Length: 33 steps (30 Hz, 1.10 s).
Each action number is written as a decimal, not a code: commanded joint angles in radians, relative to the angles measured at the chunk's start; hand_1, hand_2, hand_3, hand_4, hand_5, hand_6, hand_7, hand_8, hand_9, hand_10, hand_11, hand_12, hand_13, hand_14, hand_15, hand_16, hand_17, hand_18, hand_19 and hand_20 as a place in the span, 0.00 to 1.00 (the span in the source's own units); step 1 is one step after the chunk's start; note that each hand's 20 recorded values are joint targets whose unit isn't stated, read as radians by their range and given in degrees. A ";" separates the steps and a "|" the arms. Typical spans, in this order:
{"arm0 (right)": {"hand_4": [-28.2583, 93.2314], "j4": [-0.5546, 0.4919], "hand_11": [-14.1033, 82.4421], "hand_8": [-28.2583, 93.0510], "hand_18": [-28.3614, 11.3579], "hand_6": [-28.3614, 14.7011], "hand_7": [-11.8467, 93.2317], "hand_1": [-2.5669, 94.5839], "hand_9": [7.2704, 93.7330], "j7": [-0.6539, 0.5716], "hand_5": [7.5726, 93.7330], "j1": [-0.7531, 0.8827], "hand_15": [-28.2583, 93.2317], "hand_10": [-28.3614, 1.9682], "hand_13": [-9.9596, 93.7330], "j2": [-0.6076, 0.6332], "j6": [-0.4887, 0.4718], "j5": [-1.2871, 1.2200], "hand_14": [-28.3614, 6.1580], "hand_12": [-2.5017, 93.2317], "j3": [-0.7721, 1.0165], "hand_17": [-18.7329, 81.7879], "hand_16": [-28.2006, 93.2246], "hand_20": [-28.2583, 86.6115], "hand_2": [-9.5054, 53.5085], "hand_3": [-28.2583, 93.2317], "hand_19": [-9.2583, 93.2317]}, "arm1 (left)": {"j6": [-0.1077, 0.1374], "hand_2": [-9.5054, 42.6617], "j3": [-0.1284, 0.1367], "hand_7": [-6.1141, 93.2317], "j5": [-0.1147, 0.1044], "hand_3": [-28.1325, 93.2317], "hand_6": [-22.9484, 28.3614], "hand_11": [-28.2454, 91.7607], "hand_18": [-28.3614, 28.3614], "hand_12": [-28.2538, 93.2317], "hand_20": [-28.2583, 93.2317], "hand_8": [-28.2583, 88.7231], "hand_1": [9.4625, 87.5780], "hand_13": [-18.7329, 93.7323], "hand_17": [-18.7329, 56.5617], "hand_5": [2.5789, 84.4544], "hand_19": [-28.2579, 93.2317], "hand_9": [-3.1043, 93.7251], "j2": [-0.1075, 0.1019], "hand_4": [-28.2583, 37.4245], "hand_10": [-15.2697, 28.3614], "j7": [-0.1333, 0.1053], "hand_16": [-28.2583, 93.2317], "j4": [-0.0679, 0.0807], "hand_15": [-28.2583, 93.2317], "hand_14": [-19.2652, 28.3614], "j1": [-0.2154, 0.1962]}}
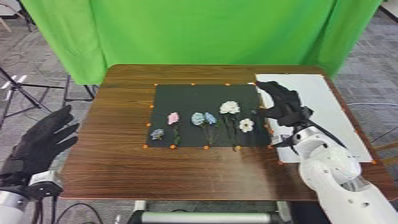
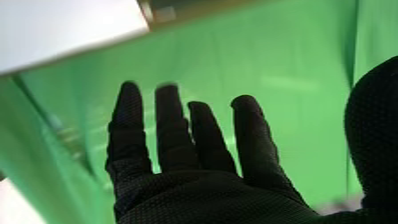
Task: Arrange flowers
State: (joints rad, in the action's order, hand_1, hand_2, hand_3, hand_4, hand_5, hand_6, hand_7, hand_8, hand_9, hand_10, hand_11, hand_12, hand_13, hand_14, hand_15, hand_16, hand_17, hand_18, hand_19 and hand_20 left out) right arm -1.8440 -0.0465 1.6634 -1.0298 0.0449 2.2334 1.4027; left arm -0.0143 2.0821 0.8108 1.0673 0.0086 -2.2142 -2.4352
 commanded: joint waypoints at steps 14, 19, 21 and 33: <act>0.02 -0.139 0.14 0.17 0.22 0.64 0.18 0.12 0.22 -0.035 0.24 0.267 0.17 0.66 0.25 -0.305 -0.375 -1.318 0.45 0.24 0.445 0.15 0.51 0.39 0.21 0.87 0.34 | 0.084 0.11 -0.015 0.21 0.019 0.76 0.44 0.19 0.88 0.45 0.27 0.18 0.15 0.23 0.01 0.19 0.50 0.17 0.033 0.00 0.51 -0.118 0.32 -0.069 0.20 0.67 0.032; 0.02 -0.169 0.15 0.18 0.22 0.59 0.18 0.13 0.22 -0.070 0.23 0.309 0.18 0.56 0.26 -0.414 -0.400 -1.289 0.46 0.25 0.465 0.15 0.51 0.39 0.16 0.87 0.35 | 0.071 0.10 -0.052 0.21 0.021 0.78 0.44 0.20 0.88 0.46 0.27 0.18 0.14 0.24 0.01 0.19 0.51 0.18 0.042 0.00 0.51 -0.111 0.32 -0.060 0.21 0.65 0.043; 0.03 -0.161 0.15 0.18 0.22 0.59 0.18 0.13 0.22 -0.079 0.24 0.301 0.19 0.53 0.26 -0.432 -0.395 -1.281 0.46 0.25 0.457 0.14 0.52 0.40 0.15 0.87 0.36 | 0.076 0.10 -0.065 0.21 0.024 0.78 0.45 0.21 0.87 0.46 0.27 0.18 0.15 0.25 0.01 0.19 0.51 0.18 0.049 0.00 0.51 -0.105 0.33 -0.056 0.22 0.64 0.047; 0.03 -0.174 0.15 0.18 0.25 0.60 0.19 0.15 0.23 -0.024 0.23 0.304 0.19 0.60 0.27 -0.429 -0.354 -1.191 0.49 0.27 0.443 0.15 0.53 0.39 0.14 0.88 0.35 | 0.057 0.10 -0.113 0.22 0.028 0.79 0.45 0.23 0.88 0.45 0.27 0.18 0.16 0.26 0.04 0.20 0.52 0.18 0.070 0.00 0.52 -0.073 0.30 -0.038 0.26 0.70 0.077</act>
State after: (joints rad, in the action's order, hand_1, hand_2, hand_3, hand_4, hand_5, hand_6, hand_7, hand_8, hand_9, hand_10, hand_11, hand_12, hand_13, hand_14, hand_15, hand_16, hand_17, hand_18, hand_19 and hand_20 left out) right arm -2.0004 -0.0934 1.9535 -1.4598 -0.3375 1.0476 1.8445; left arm 0.0479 1.9910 0.8394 1.1157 -0.0878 -2.2588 -2.3625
